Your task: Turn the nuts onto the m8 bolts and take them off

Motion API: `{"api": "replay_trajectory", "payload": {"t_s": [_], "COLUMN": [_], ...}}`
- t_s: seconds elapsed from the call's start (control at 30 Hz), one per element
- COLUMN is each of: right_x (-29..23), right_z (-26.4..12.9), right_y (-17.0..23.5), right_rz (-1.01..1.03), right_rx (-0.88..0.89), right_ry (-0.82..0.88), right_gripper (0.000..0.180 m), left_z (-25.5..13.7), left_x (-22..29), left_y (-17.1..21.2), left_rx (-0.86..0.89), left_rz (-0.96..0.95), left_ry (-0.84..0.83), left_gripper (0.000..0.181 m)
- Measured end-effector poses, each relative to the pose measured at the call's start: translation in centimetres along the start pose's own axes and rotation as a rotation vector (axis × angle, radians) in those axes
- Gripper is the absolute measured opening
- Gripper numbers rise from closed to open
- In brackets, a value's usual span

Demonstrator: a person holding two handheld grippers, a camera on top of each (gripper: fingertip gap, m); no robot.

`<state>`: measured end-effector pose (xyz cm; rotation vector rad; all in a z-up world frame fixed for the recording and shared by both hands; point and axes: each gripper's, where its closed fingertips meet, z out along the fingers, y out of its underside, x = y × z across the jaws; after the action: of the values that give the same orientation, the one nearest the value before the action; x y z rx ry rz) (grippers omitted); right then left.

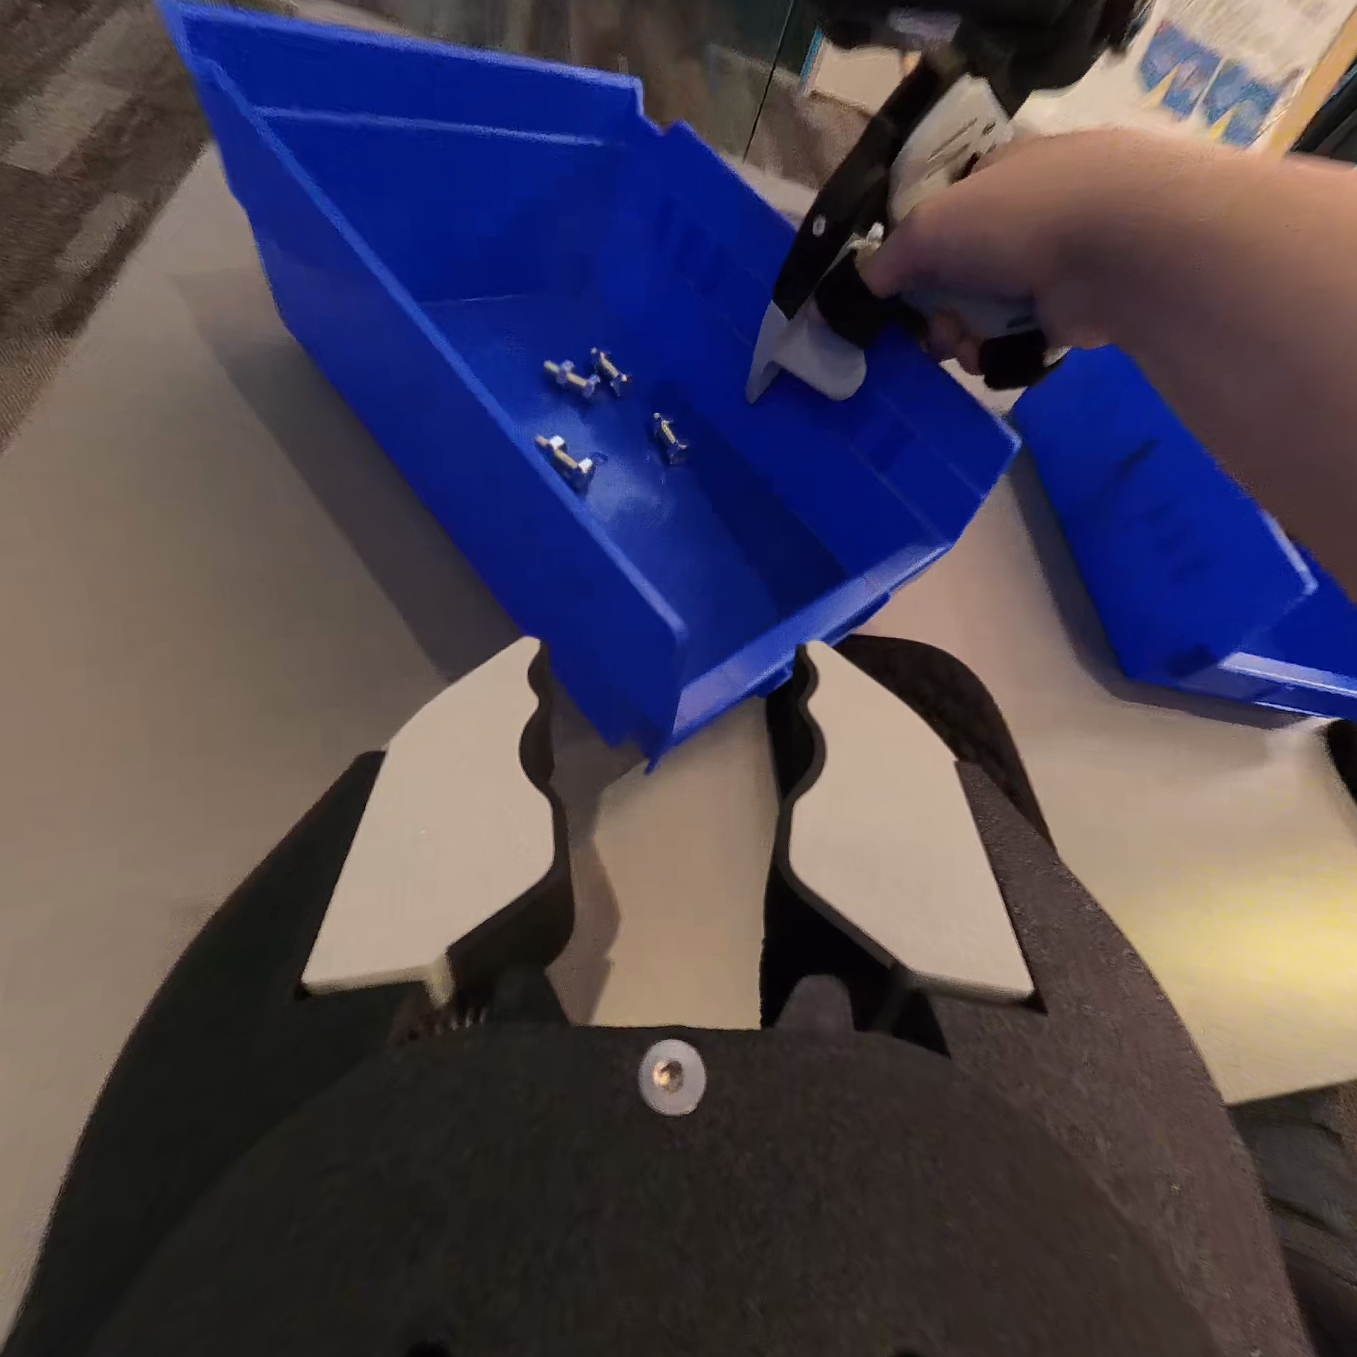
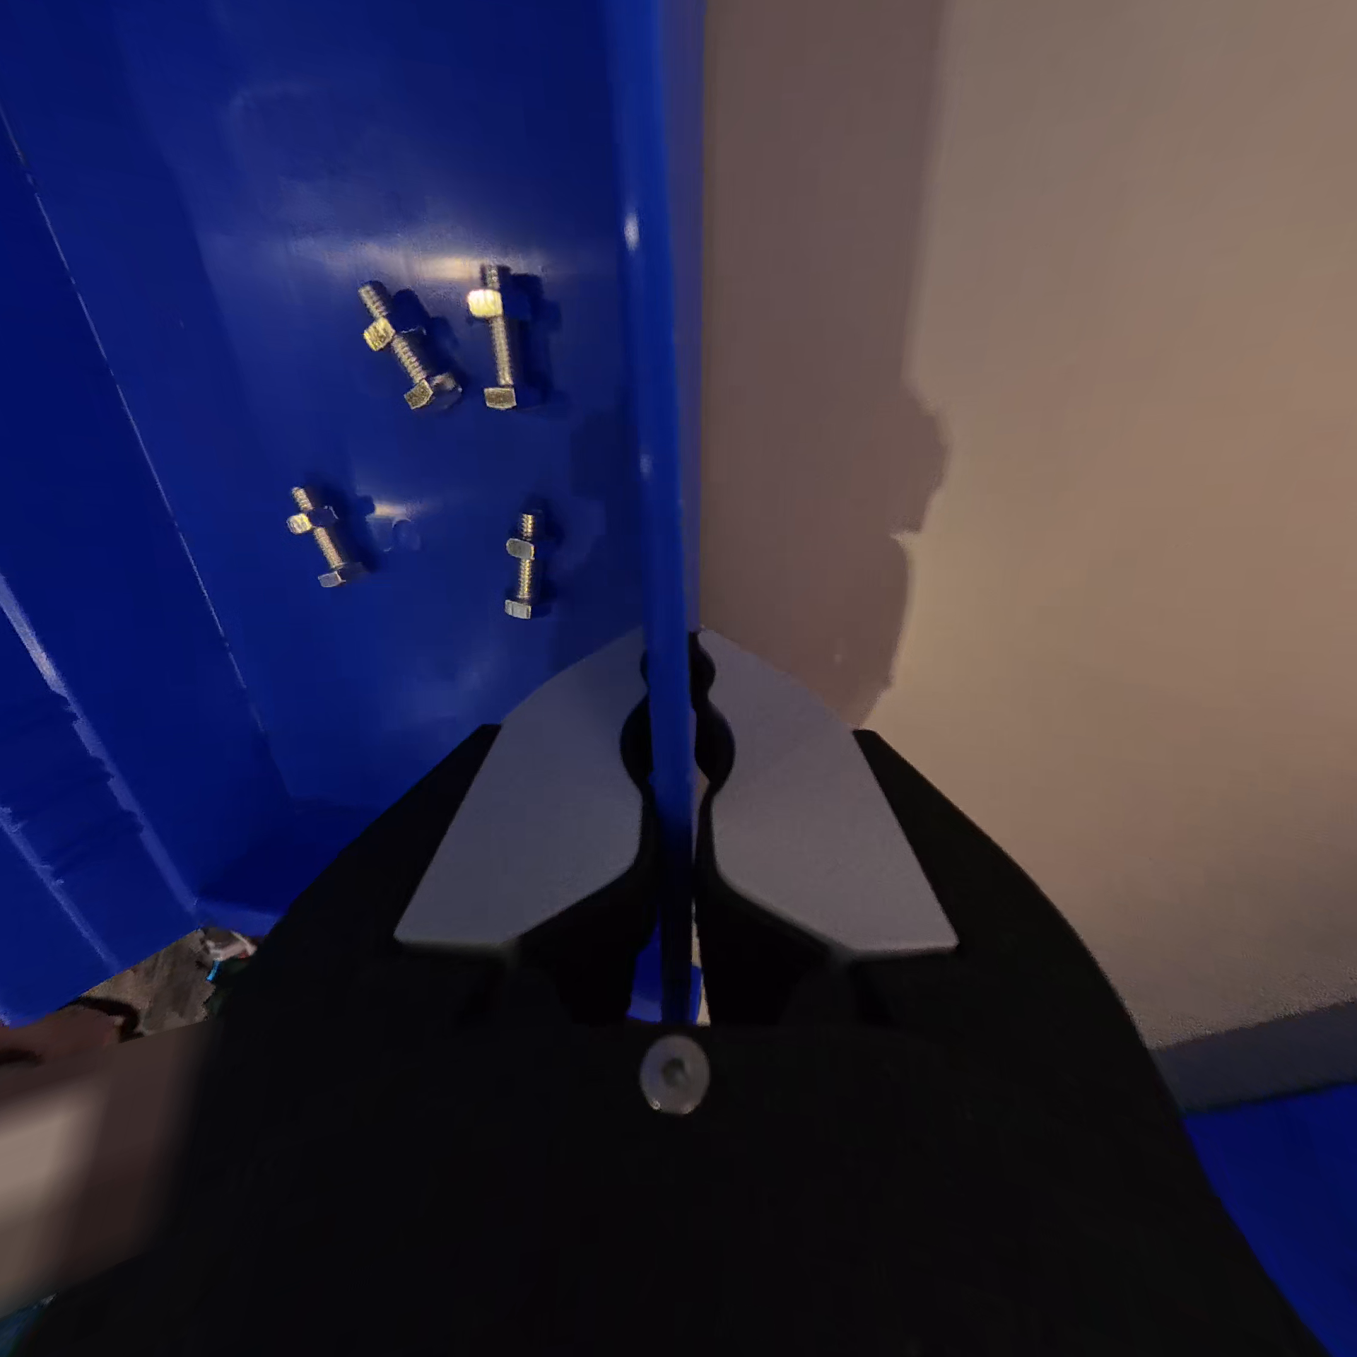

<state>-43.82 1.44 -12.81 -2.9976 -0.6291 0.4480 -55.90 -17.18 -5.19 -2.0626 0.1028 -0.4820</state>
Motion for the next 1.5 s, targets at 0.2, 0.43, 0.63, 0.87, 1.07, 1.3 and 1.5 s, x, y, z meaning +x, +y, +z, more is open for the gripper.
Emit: {"api": "replay_trajectory", "payload": {"t_s": [0.2,0.43,0.63,0.87,1.07,1.3,1.5], "right_x": [-1.3,-2.7,-2.1,4.8,19.1,26.1,27.1], "right_z": [-0.2,-7.6,-15.7,-19.4,-20.5,-19.9,-19.2], "right_y": [-0.6,-2.3,3.1,14.2,22.9,30.6,30.7], "right_rz": [-0.053,-0.221,-0.442,-0.492,-0.173,0.158,0.252], "right_rx": [0.034,0.282,0.459,0.529,0.497,0.483,0.515], "right_ry": [0.023,-0.1,-0.099,-0.009,0.263,0.242,0.236], "right_gripper": [0.013,0.032,0.025,0.023,0.027,0.043,0.046], "left_z": [4.7,4.8,4.4,3.7,3.7,3.3,0.7], "left_x": [-2.3,-7.7,-14.8,-19.5,-19.6,-19.8,-17.5], "left_y": [0.9,-0.8,-3.0,-4.3,-4.4,-4.5,-6.3], "left_rx": [-0.079,-0.097,-0.137,-0.182,-0.173,-0.166,-0.06], "left_rz": [0.015,0.122,0.058,0.051,0.061,0.104,0.107], "left_ry": [-0.149,-0.315,-0.281,-0.227,-0.24,-0.279,-0.266], "left_gripper": [0.048,0.011,0.005,0.006,0.006,0.024,0.041]}}
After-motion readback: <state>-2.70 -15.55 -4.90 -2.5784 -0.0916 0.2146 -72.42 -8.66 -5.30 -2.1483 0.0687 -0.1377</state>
